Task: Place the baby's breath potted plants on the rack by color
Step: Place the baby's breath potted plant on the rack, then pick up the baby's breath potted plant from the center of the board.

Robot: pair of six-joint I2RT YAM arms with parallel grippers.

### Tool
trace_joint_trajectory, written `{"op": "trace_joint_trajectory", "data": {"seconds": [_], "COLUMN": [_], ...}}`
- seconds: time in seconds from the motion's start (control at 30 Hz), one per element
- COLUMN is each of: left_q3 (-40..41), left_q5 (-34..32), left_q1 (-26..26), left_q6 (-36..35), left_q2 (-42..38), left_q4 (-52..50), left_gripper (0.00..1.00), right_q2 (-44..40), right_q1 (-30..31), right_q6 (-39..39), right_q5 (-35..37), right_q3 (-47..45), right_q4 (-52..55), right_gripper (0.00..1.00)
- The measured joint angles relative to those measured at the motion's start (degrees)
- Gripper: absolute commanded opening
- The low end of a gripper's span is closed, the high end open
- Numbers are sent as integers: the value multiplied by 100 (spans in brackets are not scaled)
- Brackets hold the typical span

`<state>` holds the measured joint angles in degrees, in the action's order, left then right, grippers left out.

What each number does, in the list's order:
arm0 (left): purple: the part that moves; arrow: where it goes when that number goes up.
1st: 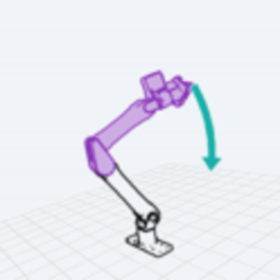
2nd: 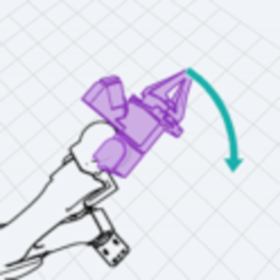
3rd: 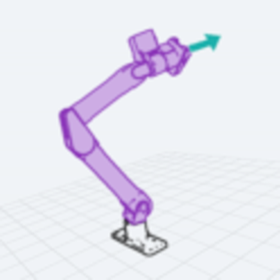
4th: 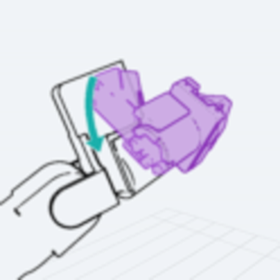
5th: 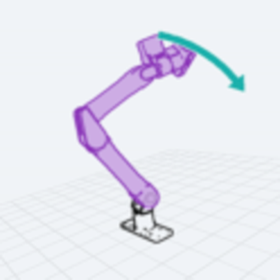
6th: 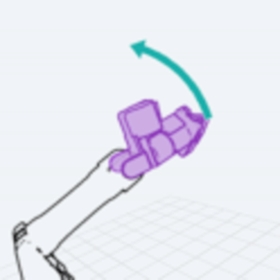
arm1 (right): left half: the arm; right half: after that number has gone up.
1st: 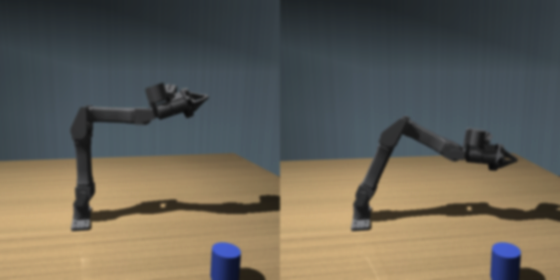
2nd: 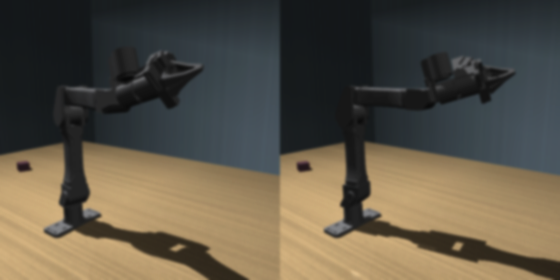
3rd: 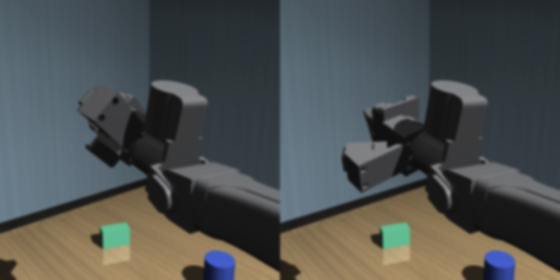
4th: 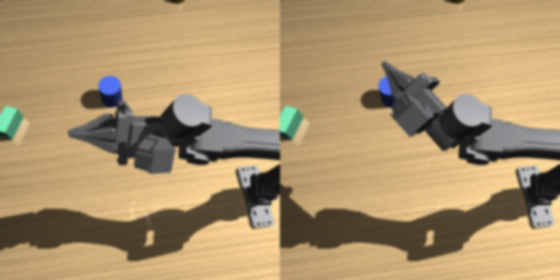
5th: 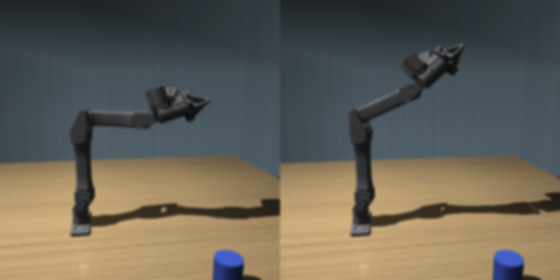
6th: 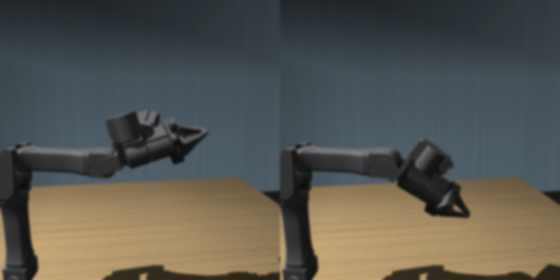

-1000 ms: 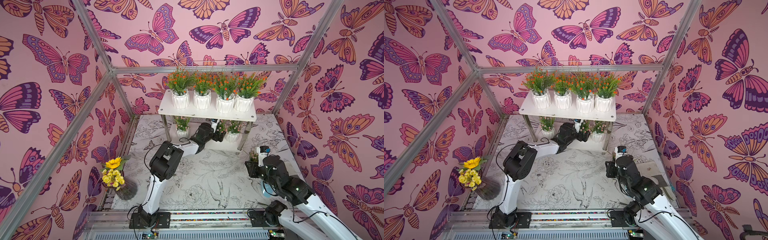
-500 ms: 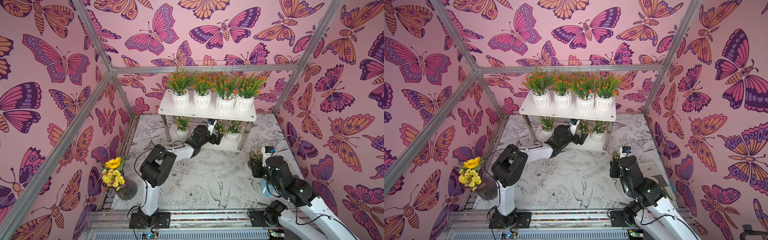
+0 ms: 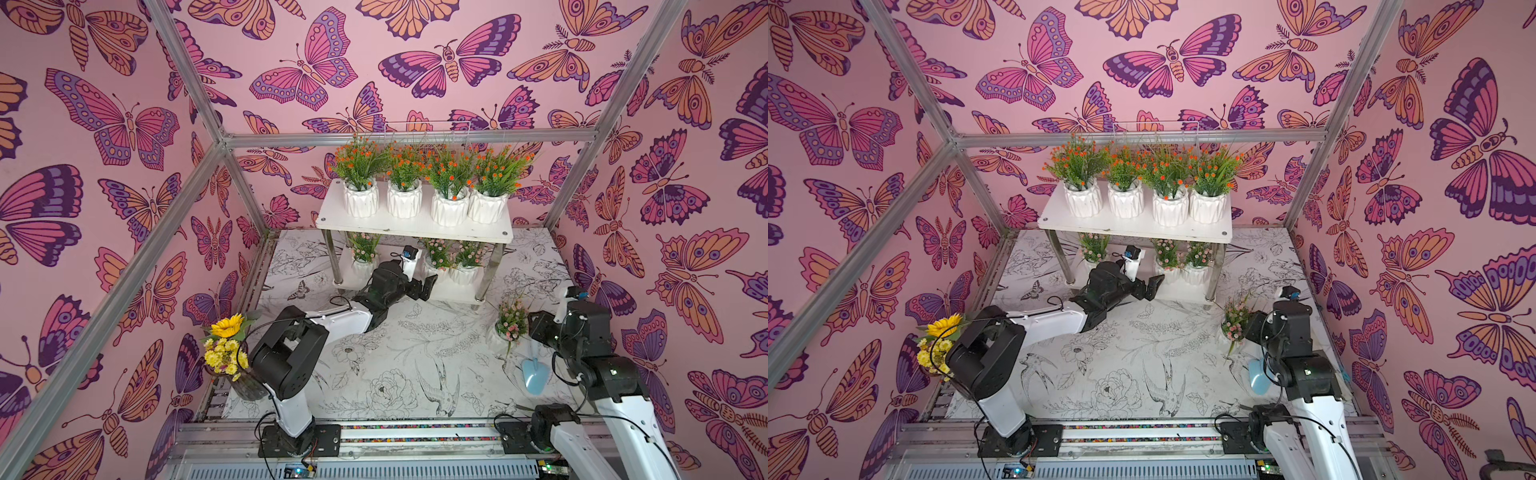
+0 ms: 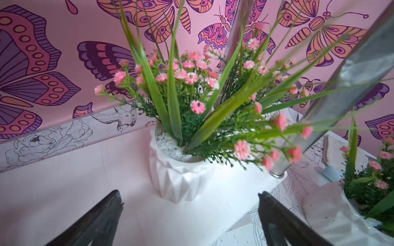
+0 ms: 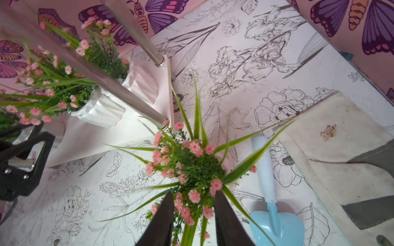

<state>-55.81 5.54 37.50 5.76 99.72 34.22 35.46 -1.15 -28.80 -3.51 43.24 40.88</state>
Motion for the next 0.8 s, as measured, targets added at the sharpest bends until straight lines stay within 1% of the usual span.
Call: {"op": "trace_joint_trajectory", "data": {"seconds": [0.2,0.33,0.47,0.8], "left_q3": [549,876,1154,1478], "left_q5": [-179,-332,-439,-557], "left_q1": [170,341,455,605], "left_q6": [-44,-42,-24,225], "left_q2": [-603,-973,-1224,-1325], "left_q4": [-20,-35,-46,-74], "left_gripper": [100,100,100,100], "right_q2": [33,37,-48,-66], "right_q1": [-1355,-1915,-2120,-2175], "right_q6": [17,13,2,-140], "right_q5": [-1193,-1727,-2028,-2446], "right_q3": [-302,-566,-787,-1462], "right_q4": [-83,-79,-81,-105], "right_gripper": [33,33,32,31]}}
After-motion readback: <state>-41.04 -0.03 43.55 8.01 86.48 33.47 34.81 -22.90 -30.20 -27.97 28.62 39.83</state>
